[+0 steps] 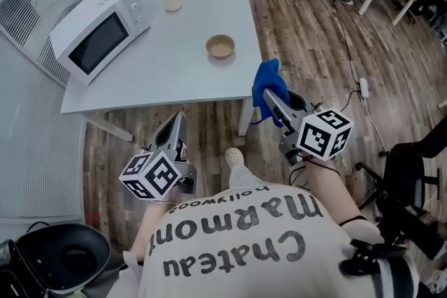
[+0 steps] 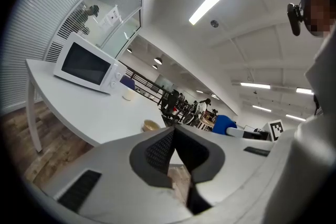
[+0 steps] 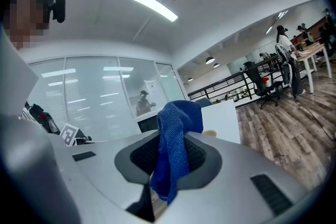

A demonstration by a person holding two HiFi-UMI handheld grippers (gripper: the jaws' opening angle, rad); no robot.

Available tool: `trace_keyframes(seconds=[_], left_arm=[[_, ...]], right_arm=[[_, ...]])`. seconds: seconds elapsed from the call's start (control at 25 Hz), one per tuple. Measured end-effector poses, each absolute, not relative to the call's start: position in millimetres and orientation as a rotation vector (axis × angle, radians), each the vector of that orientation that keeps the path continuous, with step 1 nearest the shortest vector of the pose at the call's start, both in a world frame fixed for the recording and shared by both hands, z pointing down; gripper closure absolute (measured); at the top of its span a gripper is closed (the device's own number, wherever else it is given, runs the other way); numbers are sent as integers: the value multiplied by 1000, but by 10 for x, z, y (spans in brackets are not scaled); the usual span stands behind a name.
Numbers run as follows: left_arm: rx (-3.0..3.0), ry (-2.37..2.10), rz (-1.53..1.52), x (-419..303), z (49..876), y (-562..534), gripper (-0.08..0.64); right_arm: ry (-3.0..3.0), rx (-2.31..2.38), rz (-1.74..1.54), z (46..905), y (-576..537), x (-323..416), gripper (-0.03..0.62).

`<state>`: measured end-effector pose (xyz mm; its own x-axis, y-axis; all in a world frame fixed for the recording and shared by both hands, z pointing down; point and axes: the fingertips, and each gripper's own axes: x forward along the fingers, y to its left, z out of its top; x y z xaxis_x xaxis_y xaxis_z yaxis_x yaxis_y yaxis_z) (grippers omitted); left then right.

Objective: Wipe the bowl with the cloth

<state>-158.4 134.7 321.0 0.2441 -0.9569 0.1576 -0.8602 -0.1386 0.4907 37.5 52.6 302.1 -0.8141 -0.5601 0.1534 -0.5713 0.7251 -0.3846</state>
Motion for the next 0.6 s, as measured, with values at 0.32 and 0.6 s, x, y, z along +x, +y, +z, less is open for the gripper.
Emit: trace_keyframes(seconds=[0.32, 0.6], left_arm=[[2007, -1659, -307, -1799, 3165, 431, 552], [1962, -1676, -284, -1963, 3269, -286, 552]], right_arm=[[-2909, 872, 621, 2974, -400, 28, 526], [-2966, 831, 630, 2962, -1257, -190, 526]])
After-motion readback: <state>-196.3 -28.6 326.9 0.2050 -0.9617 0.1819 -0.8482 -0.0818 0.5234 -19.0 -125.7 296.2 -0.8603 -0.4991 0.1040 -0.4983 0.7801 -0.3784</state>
